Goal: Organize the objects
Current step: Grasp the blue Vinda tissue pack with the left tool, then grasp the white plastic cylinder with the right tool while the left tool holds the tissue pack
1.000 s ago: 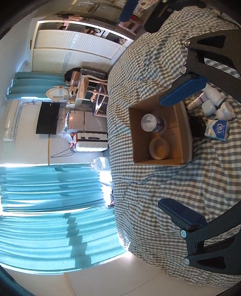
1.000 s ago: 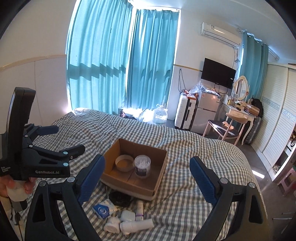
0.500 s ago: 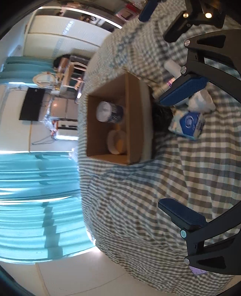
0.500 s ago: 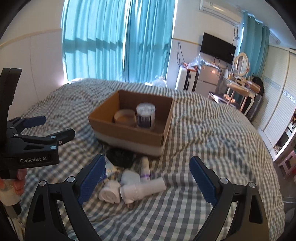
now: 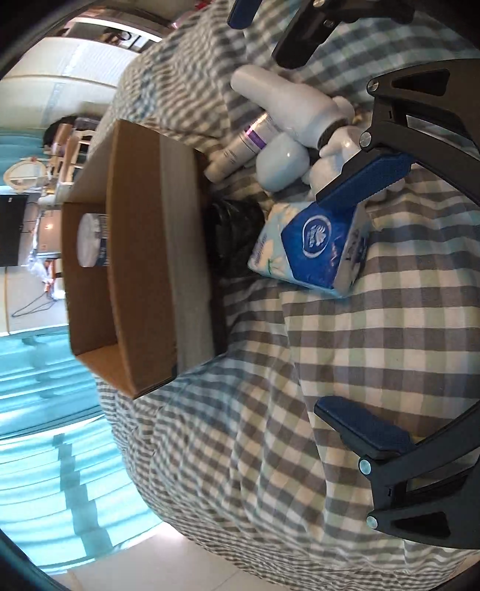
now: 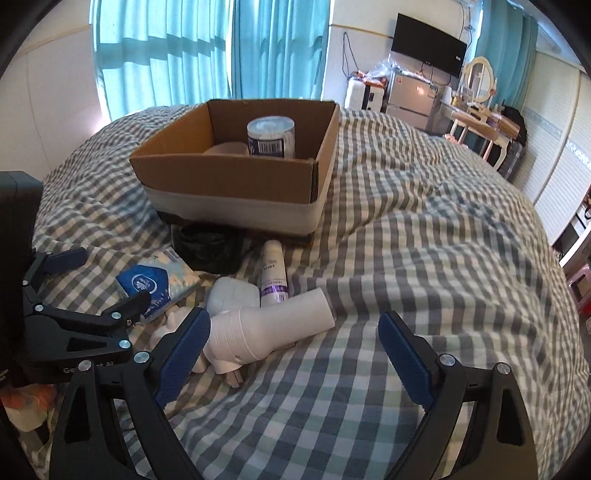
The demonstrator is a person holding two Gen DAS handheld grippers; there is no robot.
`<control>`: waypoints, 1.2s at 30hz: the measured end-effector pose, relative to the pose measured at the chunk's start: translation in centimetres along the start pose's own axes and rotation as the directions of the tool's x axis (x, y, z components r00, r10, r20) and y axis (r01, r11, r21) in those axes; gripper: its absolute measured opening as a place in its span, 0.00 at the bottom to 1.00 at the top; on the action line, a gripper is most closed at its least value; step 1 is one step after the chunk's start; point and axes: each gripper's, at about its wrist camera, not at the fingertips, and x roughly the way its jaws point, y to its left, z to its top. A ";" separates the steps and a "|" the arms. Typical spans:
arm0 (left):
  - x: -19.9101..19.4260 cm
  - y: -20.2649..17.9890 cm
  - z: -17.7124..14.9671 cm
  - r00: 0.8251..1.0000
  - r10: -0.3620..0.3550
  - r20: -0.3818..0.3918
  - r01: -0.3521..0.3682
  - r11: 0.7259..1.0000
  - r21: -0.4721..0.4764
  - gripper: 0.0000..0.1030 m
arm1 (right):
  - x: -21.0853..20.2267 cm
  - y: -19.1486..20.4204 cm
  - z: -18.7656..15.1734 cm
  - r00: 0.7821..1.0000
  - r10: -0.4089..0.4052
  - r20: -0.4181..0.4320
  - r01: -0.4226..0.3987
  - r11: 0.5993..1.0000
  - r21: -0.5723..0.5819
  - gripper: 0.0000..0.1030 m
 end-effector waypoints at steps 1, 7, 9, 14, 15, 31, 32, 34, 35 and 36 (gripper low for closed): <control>0.3 0.0 0.0 1.000 -0.004 -0.004 0.004 1.000 -0.004 1.00 | 0.2 0.0 -0.1 1.000 0.004 -0.006 -0.003 1.000 0.002 0.90; 2.3 -1.0 0.7 0.998 -0.040 -0.041 0.041 0.999 0.025 0.99 | 1.1 -0.1 -0.1 0.999 0.021 -0.025 -0.020 1.000 0.022 0.90; 2.8 -1.9 0.8 0.997 -0.055 -0.053 0.059 0.996 0.066 0.96 | 1.3 -0.1 -0.2 0.999 0.024 -0.038 -0.023 0.999 0.029 0.90; 2.9 -2.9 0.3 0.980 -0.182 -0.077 0.190 0.976 0.105 0.35 | 1.7 -0.5 -0.3 0.998 0.027 -0.056 -0.024 0.998 0.054 0.90; 2.6 -3.1 0.2 0.980 -0.184 -0.070 0.191 0.975 0.115 0.34 | 1.8 -0.5 -0.3 0.998 0.025 -0.060 -0.022 0.998 0.054 0.90; -2.5 0.8 0.3 0.986 -0.134 0.095 0.131 0.991 0.041 0.25 | 4.8 2.7 0.1 0.979 0.013 -0.205 0.004 0.997 0.080 0.90; -2.5 1.3 0.2 0.986 -0.136 0.093 0.134 0.991 0.032 0.25 | 5.2 2.5 0.4 0.977 0.025 -0.211 -0.002 0.994 0.106 0.90; -2.1 2.1 0.2 0.986 -0.141 0.088 0.141 0.990 0.008 0.25 | 6.4 2.6 0.7 0.971 0.031 -0.237 -0.002 0.993 0.118 0.90; -2.0 2.3 0.4 0.986 -0.146 0.084 0.147 0.989 -0.003 0.25 | 7.0 2.7 0.8 0.968 0.029 -0.248 0.001 0.993 0.118 0.89; -2.0 2.7 0.4 0.985 -0.149 0.082 0.151 0.989 -0.011 0.25 | 7.5 2.8 0.9 0.968 0.022 -0.251 0.008 0.993 0.119 0.86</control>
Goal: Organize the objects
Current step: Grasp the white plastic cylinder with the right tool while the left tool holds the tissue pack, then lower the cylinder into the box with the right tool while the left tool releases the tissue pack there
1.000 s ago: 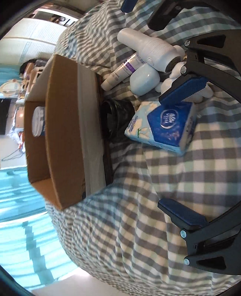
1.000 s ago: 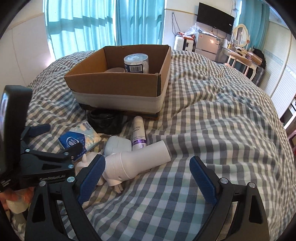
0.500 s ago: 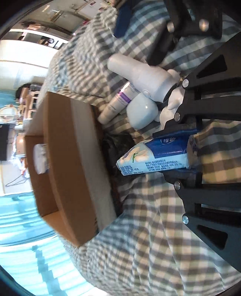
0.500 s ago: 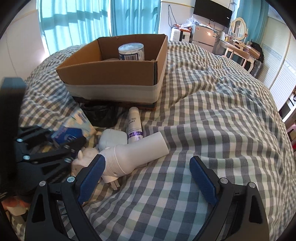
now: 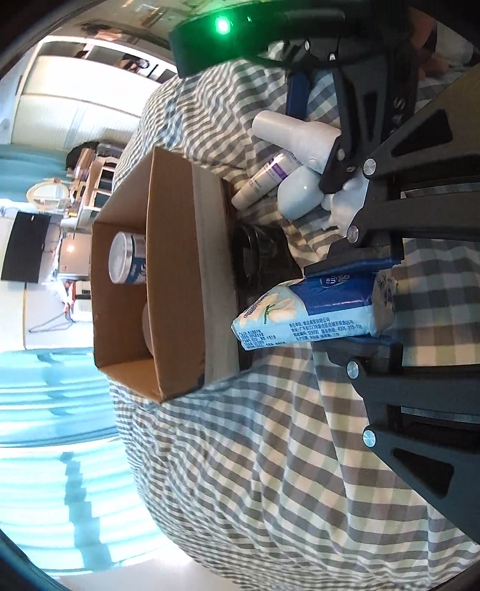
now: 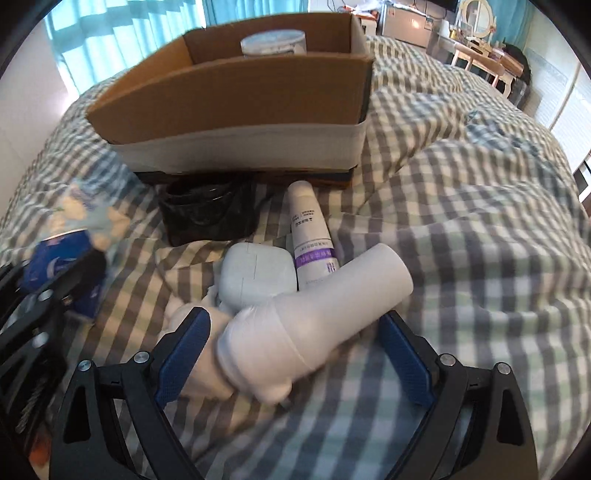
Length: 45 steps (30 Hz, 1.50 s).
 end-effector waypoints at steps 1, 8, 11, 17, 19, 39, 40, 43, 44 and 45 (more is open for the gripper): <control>0.1 0.2 0.0 1.000 -0.005 -0.001 0.005 1.000 -0.008 0.25 | 0.1 0.1 0.0 1.000 -0.005 0.006 0.005 1.000 0.001 0.72; 0.7 -0.3 -0.1 1.000 -0.012 -0.003 0.012 1.000 -0.005 0.25 | -1.4 2.1 -0.5 0.997 -0.020 0.069 0.027 0.995 -0.097 0.51; 0.4 -0.4 -0.2 1.000 -0.002 0.006 0.002 1.000 -0.004 0.25 | -2.7 2.7 -0.8 0.993 -0.024 0.117 0.039 0.992 -0.123 0.51; -0.8 -0.6 -0.2 0.999 0.023 0.027 -0.023 1.000 0.002 0.25 | -5.3 3.1 -1.1 0.982 -0.018 0.187 0.046 0.988 -0.147 0.51; -1.5 -0.8 -0.2 0.999 0.035 0.038 -0.036 0.999 0.005 0.25 | -5.8 3.3 -1.1 0.979 -0.019 0.201 0.050 0.988 -0.148 0.51; -9.9 -2.5 1.5 0.981 0.084 0.175 -0.091 0.995 0.031 0.25 | -16.3 2.6 -2.6 0.907 0.002 0.421 0.075 0.983 -0.167 0.51; -10.1 -2.5 1.9 0.980 0.084 0.181 -0.091 0.995 0.032 0.25 | -16.6 2.6 -2.5 0.904 0.004 0.428 0.076 0.982 -0.171 0.51; -10.4 -2.6 3.3 0.978 0.083 0.193 -0.091 0.995 0.031 0.25 | -17.4 2.5 -1.8 0.895 0.011 0.446 0.077 0.981 -0.177 0.51; -10.5 -2.5 3.8 0.976 0.086 0.199 -0.095 0.995 0.034 0.25 | -17.7 2.5 -1.4 0.892 0.015 0.453 0.075 0.981 -0.181 0.51; -10.5 -2.5 4.3 0.975 0.088 0.205 -0.098 0.995 0.037 0.25 | -18.0 2.4 -1.1 0.889 0.020 0.458 0.071 0.981 -0.180 0.51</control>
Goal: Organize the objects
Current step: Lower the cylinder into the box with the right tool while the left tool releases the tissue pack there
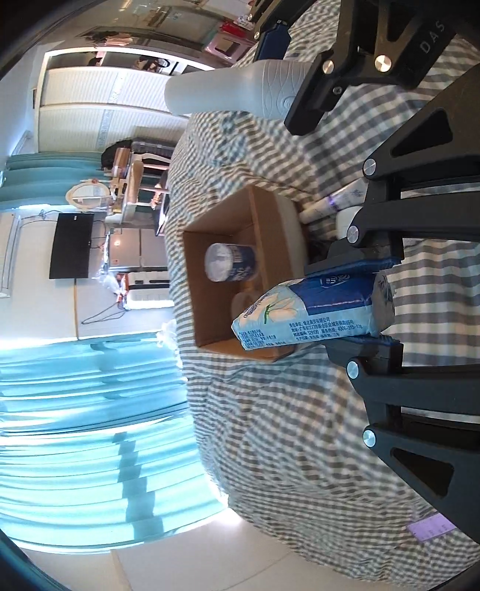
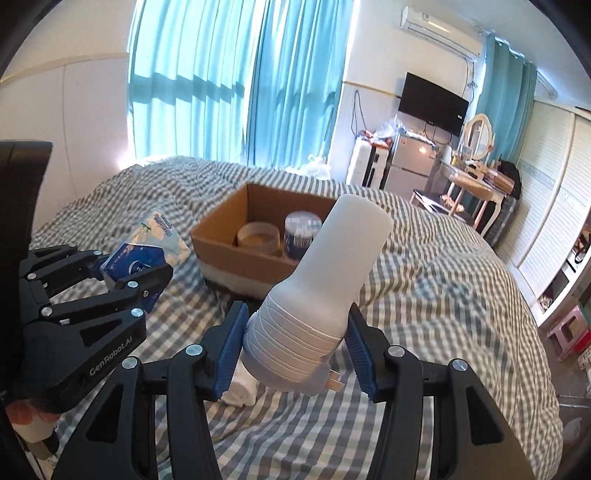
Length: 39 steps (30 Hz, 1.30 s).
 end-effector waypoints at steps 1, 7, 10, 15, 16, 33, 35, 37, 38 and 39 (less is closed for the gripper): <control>0.1 0.0 0.6 1.000 0.001 0.004 -0.001 1.000 0.004 0.25 | -0.1 -0.1 0.4 1.000 0.004 0.007 -0.004 1.000 0.003 0.51; 1.9 0.6 4.1 1.000 0.018 0.018 -0.018 1.000 0.014 0.25 | 0.8 -0.8 3.9 0.999 0.012 0.037 -0.012 1.000 -0.008 0.51; 3.2 0.7 5.8 0.999 0.029 0.024 -0.029 0.999 0.018 0.25 | 1.9 -1.1 5.7 0.999 0.022 0.042 -0.022 1.000 -0.008 0.51; 5.8 1.3 8.2 0.999 0.038 0.020 -0.038 0.999 0.015 0.25 | 4.7 -1.9 8.7 0.999 0.035 0.038 -0.035 0.999 -0.001 0.51; 6.5 1.4 8.7 0.999 0.038 0.017 -0.038 0.999 0.014 0.25 | 5.4 -2.2 9.2 0.999 0.039 0.035 -0.039 0.999 0.001 0.51; 19.2 1.1 9.8 0.996 -0.017 -0.092 0.021 0.998 0.051 0.25 | 20.2 -5.6 12.5 0.990 0.093 -0.105 -0.087 0.994 0.064 0.51; 20.0 0.8 9.4 0.994 -0.024 -0.104 0.030 0.998 0.057 0.25 | 21.9 -5.7 12.0 0.986 0.096 -0.136 -0.087 0.994 0.072 0.51; 20.9 0.6 9.1 0.992 -0.036 -0.117 0.043 0.997 0.060 0.25 | 23.1 -5.5 11.3 0.982 0.091 -0.163 -0.081 0.995 0.064 0.51; 21.2 0.6 8.9 0.992 -0.042 -0.122 0.049 0.997 0.059 0.25 | 23.6 -5.3 10.9 0.980 0.089 -0.176 -0.080 0.995 0.057 0.51; 21.6 0.6 8.8 0.990 -0.048 -0.130 0.056 0.997 0.057 0.25 | 23.9 -5.1 10.5 0.979 0.088 -0.182 -0.080 0.995 0.054 0.51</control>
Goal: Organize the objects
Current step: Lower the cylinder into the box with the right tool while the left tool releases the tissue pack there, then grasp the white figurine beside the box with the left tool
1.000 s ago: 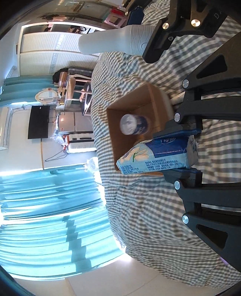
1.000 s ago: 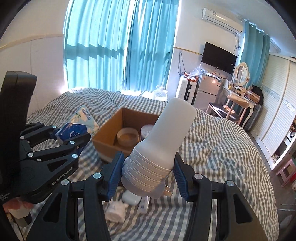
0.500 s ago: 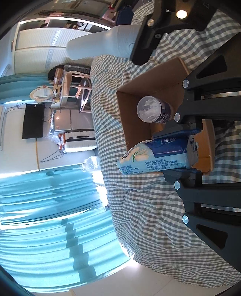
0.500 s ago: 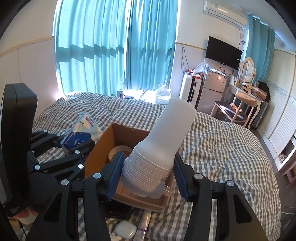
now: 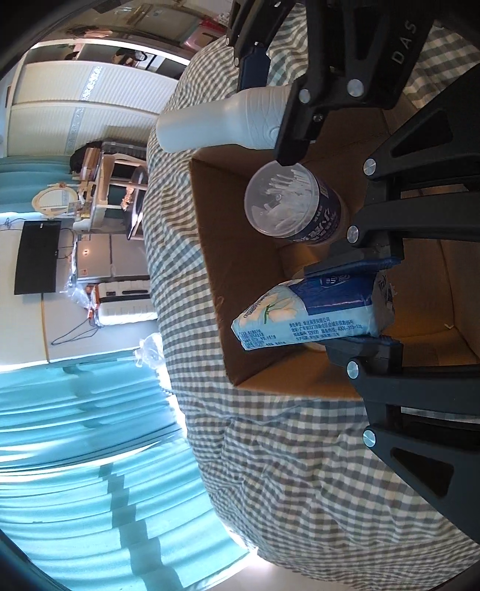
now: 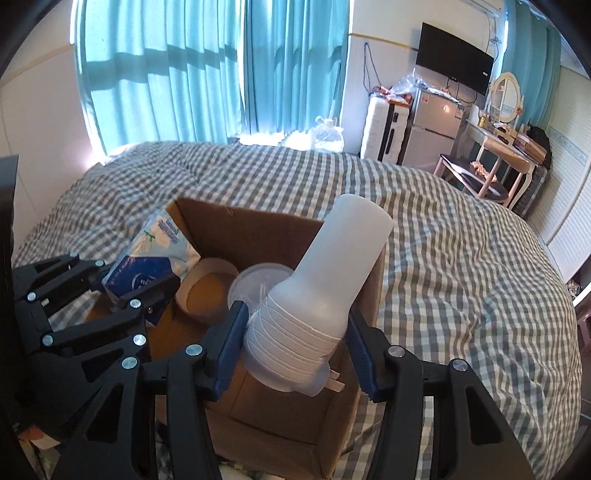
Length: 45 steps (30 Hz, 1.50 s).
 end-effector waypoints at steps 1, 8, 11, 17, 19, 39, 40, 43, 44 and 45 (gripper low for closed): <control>0.5 0.0 -0.1 1.000 -0.005 -0.011 0.005 1.000 0.000 0.25 | 0.3 0.1 -0.3 1.000 0.002 -0.006 -0.002 1.000 -0.005 0.51; 1.9 0.1 -0.9 0.999 -0.033 -0.032 0.032 0.999 -0.006 0.26 | 2.0 0.1 -1.2 0.999 0.017 -0.033 -0.017 1.000 -0.008 0.51; 1.9 -0.1 -1.1 0.998 -0.048 -0.030 0.047 0.999 -0.003 0.29 | 1.9 -0.3 -1.4 0.999 0.042 -0.035 -0.041 0.999 0.004 0.52; 0.2 -0.5 -0.8 0.999 -0.051 0.006 0.052 0.998 -0.019 0.84 | -0.3 -0.9 -0.9 0.998 0.057 0.034 -0.059 0.997 0.047 0.73; -1.0 -0.6 -0.5 0.999 -0.046 0.027 0.046 0.999 -0.025 0.84 | -1.4 -1.1 -0.6 0.997 0.057 0.056 -0.060 0.996 0.060 0.74; -14.3 -1.1 -0.6 0.988 0.094 0.121 -0.078 0.988 -0.130 0.95 | -17.9 -1.4 -1.6 0.968 -0.003 0.249 -0.010 0.999 0.054 0.74; -14.7 -0.9 -1.2 0.987 0.121 0.108 -0.103 0.981 -0.163 0.95 | -18.5 -1.3 -2.1 0.967 -0.001 0.253 -0.011 0.999 0.047 0.74; -15.8 -0.8 -2.7 0.983 0.158 0.089 -0.130 0.958 -0.255 0.95 | -19.4 -1.1 -3.6 0.967 0.006 0.255 -0.013 1.000 0.028 0.74; -16.1 -0.8 -3.1 0.982 0.164 0.090 -0.134 0.953 -0.270 0.95 | -19.4 -1.1 -4.2 0.968 0.007 0.251 -0.013 1.000 0.024 0.74; -16.3 -1.0 -3.6 0.981 0.169 0.094 -0.137 0.950 -0.279 0.95 | -19.4 -1.1 -5.0 0.970 0.007 0.242 -0.013 1.000 0.022 0.74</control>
